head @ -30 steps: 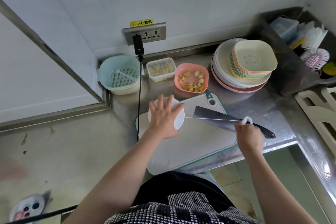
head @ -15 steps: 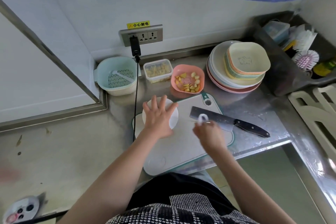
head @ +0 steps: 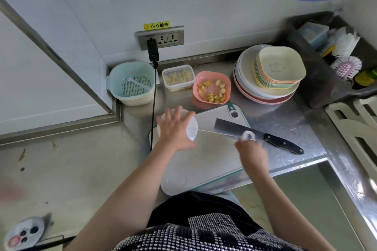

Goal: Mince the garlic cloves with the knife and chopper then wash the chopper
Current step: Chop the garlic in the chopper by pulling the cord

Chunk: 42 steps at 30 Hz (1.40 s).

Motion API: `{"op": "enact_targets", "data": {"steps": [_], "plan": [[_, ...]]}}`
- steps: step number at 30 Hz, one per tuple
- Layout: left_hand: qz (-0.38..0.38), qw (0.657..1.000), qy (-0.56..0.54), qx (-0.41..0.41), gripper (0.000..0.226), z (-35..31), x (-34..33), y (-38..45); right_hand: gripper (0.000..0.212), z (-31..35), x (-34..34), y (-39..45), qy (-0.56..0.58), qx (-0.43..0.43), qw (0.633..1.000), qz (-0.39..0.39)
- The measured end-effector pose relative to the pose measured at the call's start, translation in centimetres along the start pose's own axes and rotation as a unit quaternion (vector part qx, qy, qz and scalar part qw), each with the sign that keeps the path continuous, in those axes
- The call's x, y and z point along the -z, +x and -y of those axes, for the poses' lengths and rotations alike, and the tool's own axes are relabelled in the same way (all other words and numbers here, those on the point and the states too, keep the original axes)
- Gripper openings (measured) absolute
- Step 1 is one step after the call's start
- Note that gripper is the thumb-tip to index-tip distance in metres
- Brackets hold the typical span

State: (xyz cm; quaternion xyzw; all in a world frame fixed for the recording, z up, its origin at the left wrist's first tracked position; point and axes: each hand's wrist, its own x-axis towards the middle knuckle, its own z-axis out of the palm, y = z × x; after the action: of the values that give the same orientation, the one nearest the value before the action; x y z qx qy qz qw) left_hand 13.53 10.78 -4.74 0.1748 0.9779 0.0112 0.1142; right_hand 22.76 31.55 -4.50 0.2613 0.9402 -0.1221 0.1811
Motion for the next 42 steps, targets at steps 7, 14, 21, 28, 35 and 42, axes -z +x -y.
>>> {"op": "enact_targets", "data": {"steps": [7,14,21,28,35,42], "plan": [[0.021,1.0,-0.015,0.009,0.094,0.5,-0.1,0.1,0.028,-4.1,1.2,-0.1,0.091,-0.149,0.982,-0.066],[-0.024,0.998,0.045,-0.03,0.089,0.0,-0.6,-0.8,0.044,9.6,-0.8,-1.7,0.005,0.246,0.969,0.025],[0.008,0.999,-0.03,0.024,0.098,0.7,-0.1,-0.3,0.042,6.2,-1.0,-0.4,-0.021,0.134,0.991,0.021],[0.009,0.999,-0.025,0.018,0.098,1.0,-0.2,0.0,0.034,-4.9,0.1,-0.2,0.107,-0.14,0.982,-0.07],[0.013,0.999,-0.033,0.024,0.099,1.0,0.0,-0.3,0.042,-1.7,0.0,1.0,0.096,-0.028,0.995,-0.027],[0.001,0.999,-0.017,-0.033,0.093,-0.3,-0.8,-0.8,0.048,8.9,-0.8,-1.8,0.014,0.203,0.979,0.031]]}}
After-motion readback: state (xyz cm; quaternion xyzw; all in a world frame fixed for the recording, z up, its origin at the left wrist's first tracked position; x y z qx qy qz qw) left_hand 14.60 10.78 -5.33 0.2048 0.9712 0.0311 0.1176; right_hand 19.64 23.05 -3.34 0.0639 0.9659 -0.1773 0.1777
